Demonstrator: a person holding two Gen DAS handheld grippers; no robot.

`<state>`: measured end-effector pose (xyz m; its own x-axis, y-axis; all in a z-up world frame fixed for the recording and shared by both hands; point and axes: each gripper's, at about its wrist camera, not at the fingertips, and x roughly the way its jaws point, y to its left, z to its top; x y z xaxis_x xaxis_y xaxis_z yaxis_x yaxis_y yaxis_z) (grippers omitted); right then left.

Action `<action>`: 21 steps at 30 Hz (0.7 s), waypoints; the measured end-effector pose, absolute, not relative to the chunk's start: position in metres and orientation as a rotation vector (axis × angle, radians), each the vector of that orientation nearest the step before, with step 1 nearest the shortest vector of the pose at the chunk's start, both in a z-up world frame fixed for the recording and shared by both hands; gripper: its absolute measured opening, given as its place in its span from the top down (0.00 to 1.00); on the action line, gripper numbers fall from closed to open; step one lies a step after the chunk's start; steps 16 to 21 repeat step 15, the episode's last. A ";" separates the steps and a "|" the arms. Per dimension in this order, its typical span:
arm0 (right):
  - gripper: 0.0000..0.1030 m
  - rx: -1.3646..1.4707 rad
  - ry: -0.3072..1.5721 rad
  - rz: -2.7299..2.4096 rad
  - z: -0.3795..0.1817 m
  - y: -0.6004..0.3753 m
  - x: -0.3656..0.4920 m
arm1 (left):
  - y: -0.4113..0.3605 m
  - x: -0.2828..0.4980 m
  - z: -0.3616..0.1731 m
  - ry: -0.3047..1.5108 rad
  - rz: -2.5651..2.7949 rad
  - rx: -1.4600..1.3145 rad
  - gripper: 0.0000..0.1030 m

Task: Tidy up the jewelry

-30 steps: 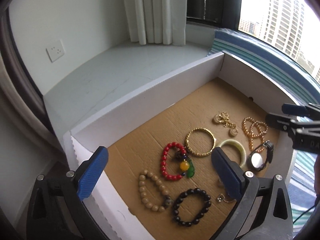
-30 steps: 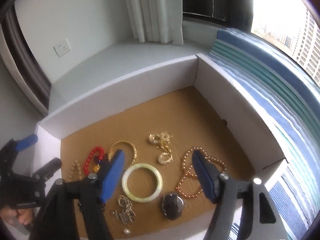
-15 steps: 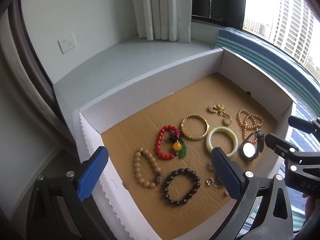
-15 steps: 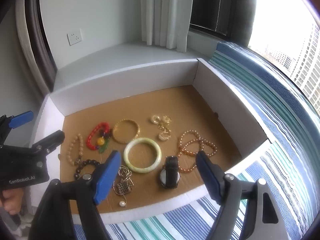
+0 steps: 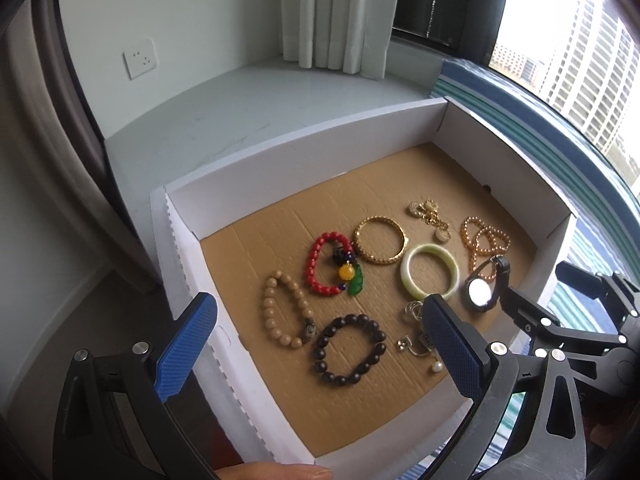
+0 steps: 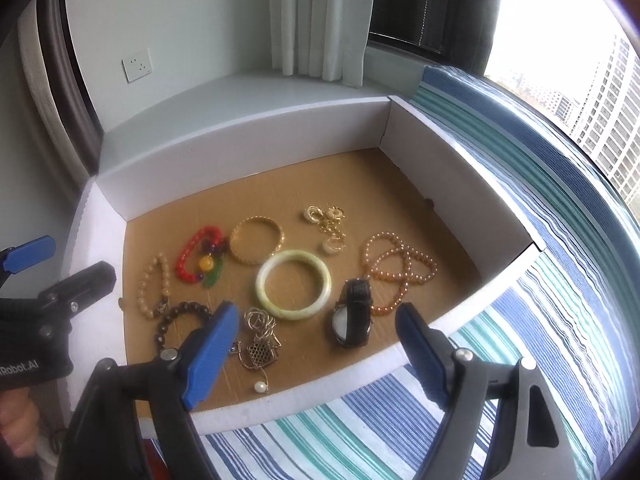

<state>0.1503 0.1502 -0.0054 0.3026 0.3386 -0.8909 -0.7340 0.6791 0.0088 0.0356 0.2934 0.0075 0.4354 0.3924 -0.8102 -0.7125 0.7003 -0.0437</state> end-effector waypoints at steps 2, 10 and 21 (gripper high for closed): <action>0.20 -0.447 1.041 0.740 -0.006 0.150 0.150 | 0.293 0.035 0.007 0.880 0.710 -0.413 0.01; 0.20 -0.451 1.034 0.739 -0.008 0.148 0.148 | 0.290 0.036 0.004 0.890 0.699 -0.427 0.01; 0.20 -0.448 1.029 0.744 -0.007 0.146 0.147 | 0.285 0.034 0.007 0.864 0.714 -0.410 0.01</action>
